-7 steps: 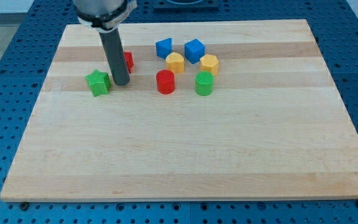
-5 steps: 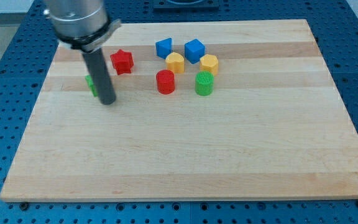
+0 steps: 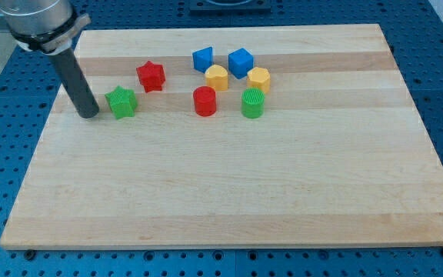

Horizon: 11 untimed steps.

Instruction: Move the green star close to the red circle

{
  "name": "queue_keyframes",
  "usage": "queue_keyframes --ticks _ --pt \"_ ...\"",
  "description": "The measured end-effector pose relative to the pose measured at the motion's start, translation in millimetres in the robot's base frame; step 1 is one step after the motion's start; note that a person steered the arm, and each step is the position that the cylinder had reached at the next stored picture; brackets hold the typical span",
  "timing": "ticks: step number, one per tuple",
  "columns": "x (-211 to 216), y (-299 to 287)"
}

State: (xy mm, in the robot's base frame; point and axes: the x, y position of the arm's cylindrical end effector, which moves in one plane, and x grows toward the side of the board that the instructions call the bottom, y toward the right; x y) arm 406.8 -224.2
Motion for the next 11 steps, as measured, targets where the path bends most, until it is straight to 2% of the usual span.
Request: queue_keyframes --ticks 4,5,7,8,9,11 --pt "-8 96" --pt "-6 92" --pt "-12 34" --pt "-41 21" --pt "-64 21" --pt "-74 45"
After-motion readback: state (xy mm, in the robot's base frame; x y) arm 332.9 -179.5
